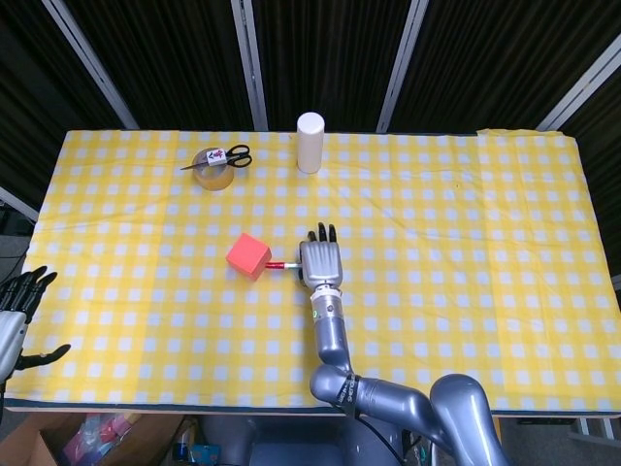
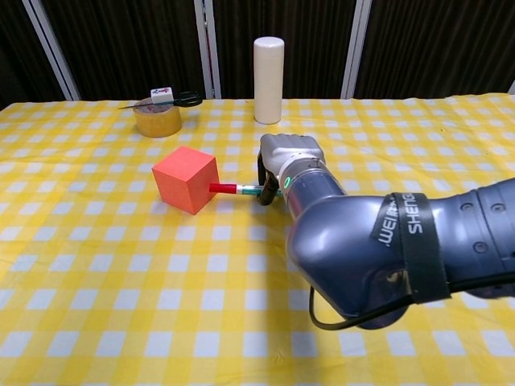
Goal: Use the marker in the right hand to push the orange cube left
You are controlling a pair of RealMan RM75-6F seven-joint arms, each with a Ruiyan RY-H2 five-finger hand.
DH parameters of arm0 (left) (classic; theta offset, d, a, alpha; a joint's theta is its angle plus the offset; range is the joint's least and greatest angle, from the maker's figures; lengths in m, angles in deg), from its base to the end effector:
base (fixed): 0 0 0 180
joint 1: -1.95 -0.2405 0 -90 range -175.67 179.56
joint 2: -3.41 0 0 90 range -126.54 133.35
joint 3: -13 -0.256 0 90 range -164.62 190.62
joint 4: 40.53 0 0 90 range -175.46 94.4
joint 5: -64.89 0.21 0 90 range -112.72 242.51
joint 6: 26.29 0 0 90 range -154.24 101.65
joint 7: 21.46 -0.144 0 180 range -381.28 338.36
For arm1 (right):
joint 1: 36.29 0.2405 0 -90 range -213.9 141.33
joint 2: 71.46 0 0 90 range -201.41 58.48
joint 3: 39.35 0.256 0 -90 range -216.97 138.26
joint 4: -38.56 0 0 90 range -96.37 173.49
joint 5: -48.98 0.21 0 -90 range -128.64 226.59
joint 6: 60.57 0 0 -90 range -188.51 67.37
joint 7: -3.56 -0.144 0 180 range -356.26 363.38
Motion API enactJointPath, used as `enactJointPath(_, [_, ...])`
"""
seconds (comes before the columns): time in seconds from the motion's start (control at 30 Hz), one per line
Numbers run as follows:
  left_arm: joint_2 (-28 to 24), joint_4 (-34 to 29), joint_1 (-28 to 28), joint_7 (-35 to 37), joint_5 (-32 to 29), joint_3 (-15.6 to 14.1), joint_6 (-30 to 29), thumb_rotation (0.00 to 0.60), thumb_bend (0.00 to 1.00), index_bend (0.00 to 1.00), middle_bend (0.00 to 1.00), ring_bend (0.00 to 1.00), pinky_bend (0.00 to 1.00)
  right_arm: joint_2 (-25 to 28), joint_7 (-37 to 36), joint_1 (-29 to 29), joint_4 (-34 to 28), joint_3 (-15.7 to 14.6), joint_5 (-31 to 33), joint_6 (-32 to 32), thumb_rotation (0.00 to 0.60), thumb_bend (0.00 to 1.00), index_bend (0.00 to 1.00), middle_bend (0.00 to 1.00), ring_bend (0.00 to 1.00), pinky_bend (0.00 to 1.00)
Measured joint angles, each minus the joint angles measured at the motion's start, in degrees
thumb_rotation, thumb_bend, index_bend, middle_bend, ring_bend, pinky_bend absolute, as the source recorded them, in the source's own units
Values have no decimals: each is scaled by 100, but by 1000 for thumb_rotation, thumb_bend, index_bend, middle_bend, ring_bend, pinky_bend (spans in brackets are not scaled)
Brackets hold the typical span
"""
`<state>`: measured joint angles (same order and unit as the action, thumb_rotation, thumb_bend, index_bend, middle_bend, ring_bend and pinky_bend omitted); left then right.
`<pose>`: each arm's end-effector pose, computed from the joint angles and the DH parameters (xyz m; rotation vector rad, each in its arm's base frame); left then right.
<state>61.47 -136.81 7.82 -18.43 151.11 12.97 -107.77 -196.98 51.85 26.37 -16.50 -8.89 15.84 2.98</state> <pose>-0.3097 0.1746 0.1714 -1.4481 -0.9863 -0.8585 -0.0322 -0.3744 -0.1361 1.5667 -1.0737 0.7478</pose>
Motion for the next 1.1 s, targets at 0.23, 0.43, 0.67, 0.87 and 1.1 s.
enactJointPath(0.23, [7, 15, -22, -23, -1, -2, -27, 600, 0, 0, 0, 0, 0, 297, 58, -297, -577, -138, -111, 272, 600, 529, 621, 248, 5, 0])
enactJointPath(0.43, [9, 12, -29, -55, -26, -9, -6, 600, 0, 0, 0, 0, 0, 830, 107, -707, -1337, -351, -273, 578, 600, 530, 621, 247, 4, 0])
enactJointPath(0.67, [32, -6, -37, -191, -35, -20, 2, 600, 0, 0, 0, 0, 0, 1943, 46, -1395, -2466, -762, -501, 742, 600, 530, 621, 247, 4, 0])
enactJointPath(0.87, [75, -22, -46, -333, -37, -26, -8, 600, 0, 0, 0, 0, 0, 3031, -330, -2054, -3248, -1202, -744, 685, 600, 531, 621, 248, 4, 0])
enactJointPath(1.1, [138, -52, -52, -518, -80, -22, 3, 600, 0, 0, 0, 0, 0, 3718, -985, -2514, -3443, -1671, -1133, 347, 600, 530, 621, 247, 4, 0])
